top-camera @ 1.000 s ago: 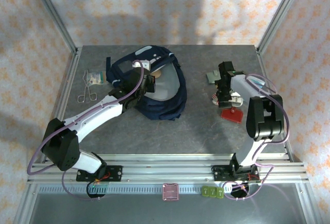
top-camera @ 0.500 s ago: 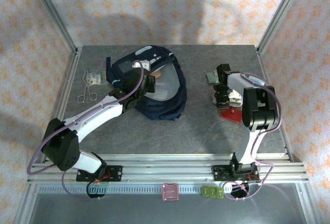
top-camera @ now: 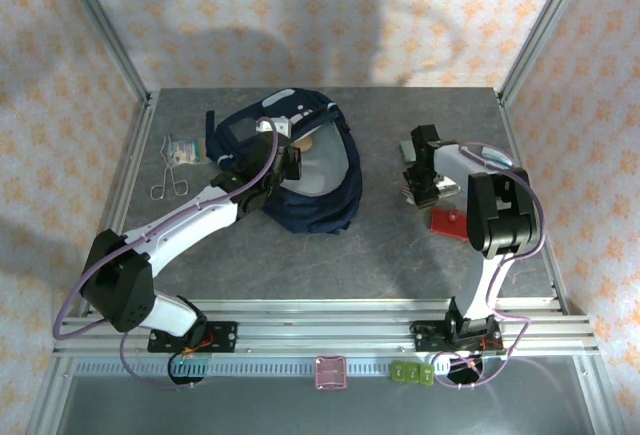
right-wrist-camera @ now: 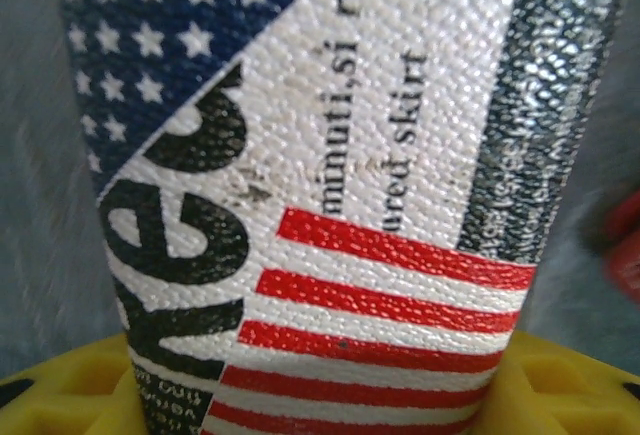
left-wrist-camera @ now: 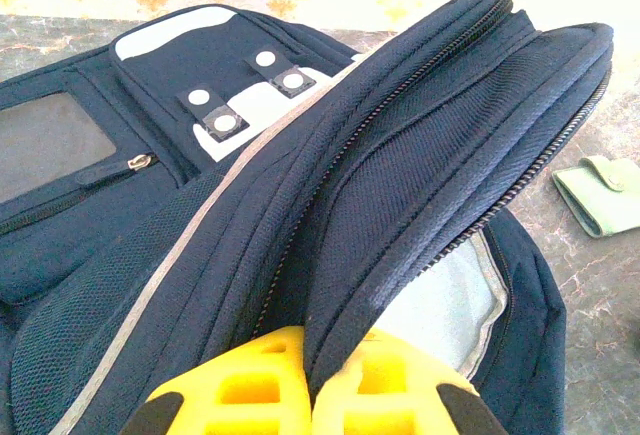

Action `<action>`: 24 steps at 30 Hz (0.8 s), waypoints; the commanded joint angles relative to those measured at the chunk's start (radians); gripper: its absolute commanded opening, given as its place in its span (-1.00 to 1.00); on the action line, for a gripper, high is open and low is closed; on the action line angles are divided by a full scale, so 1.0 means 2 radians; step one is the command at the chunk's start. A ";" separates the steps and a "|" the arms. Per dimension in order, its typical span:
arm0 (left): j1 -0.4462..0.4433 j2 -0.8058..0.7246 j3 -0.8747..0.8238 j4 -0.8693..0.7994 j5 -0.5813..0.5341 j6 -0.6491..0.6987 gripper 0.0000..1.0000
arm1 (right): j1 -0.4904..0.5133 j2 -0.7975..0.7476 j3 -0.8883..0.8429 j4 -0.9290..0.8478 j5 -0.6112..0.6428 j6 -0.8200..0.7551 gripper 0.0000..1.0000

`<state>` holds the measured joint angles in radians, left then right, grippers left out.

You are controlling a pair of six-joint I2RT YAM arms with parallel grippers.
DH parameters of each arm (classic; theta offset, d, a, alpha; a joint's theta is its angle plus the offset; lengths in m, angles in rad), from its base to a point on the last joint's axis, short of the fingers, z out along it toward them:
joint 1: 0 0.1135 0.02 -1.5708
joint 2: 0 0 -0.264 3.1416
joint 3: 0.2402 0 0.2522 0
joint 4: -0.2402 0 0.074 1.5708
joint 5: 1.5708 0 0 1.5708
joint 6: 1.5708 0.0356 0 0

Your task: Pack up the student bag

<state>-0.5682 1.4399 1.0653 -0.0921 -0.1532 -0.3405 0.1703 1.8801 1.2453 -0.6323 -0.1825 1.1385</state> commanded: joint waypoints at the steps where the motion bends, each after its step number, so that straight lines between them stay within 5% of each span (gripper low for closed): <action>1: -0.003 -0.015 0.003 0.037 0.003 -0.012 -1.00 | 0.048 -0.001 0.016 0.034 -0.003 -0.085 -0.33; 8: -0.003 -0.012 0.006 0.037 0.002 -0.012 -1.00 | 0.132 0.029 0.014 -0.017 0.083 -0.210 -0.34; 13: -0.003 -0.013 0.008 0.034 0.001 -0.011 -1.00 | 0.136 0.022 -0.009 -0.035 0.154 -0.234 -0.03; 17: -0.003 -0.014 0.008 0.032 0.002 -0.012 -1.00 | 0.136 0.010 -0.011 -0.037 0.160 -0.237 0.30; 24: -0.003 -0.016 0.008 0.032 0.003 -0.014 -1.00 | 0.141 -0.006 -0.031 -0.022 0.131 -0.242 0.39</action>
<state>-0.5682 1.4399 1.0653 -0.0921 -0.1528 -0.3405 0.4492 1.8927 1.2163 -0.6224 0.0532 0.6743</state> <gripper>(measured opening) 0.048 0.681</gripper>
